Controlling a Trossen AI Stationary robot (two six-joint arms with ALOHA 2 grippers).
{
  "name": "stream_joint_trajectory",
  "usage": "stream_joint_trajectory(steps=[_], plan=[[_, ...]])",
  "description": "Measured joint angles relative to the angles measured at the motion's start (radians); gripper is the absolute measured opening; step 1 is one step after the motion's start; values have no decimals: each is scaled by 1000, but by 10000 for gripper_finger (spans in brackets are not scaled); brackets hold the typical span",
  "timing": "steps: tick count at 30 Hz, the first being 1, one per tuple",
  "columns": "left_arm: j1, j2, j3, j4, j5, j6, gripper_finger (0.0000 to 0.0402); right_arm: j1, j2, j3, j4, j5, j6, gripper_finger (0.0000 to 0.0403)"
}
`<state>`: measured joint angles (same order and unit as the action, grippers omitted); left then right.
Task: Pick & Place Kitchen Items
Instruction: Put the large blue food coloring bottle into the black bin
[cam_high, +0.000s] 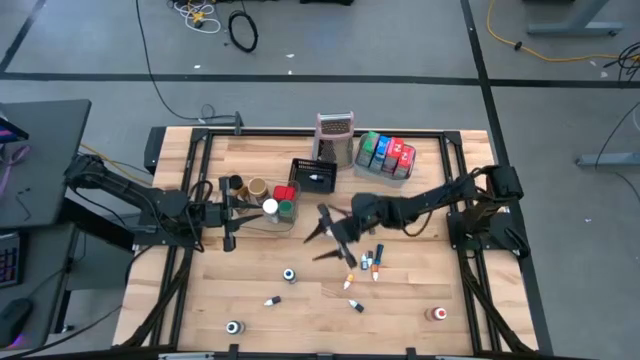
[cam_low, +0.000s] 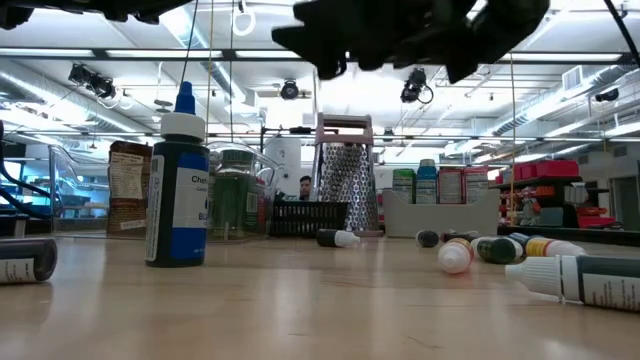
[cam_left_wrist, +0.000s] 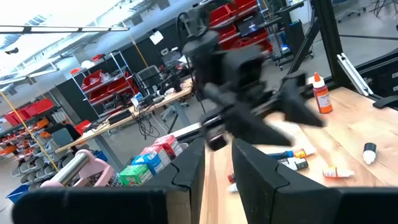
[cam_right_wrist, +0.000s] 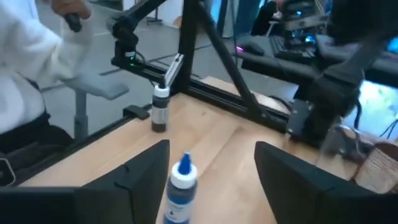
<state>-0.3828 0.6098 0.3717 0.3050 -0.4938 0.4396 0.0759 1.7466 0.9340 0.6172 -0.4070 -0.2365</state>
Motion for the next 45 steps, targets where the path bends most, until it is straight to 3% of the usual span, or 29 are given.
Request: stream_joint_trajectory(steps=[5, 10, 20, 26, 32, 43, 45], plan=[[0, 0, 0, 1, 0, 2, 89, 49, 8, 37, 18, 60, -34, 266], [0, 0, -1, 2, 0, 2, 89, 61, 72, 125, 12, 64, 80, 270], [0, 0, -1, 8, 1, -10, 89, 63, 345, 367, -78, -63, 124, 270], [0, 0, -1, 7, 1, -40, 89, 58, 439, 470, -190, -130, 148, 261], [0, 0, -1, -10, 1, -101, 89, 58, 459, 479, -209, -135, 147, 211], [0, 0, -1, -23, 1, -141, 89, 56, 455, 481, -250, -113, 112, 55], [0, 0, -1, -23, 1, -141, 89, 56, 455, 481, -250, -110, 113, 43]])
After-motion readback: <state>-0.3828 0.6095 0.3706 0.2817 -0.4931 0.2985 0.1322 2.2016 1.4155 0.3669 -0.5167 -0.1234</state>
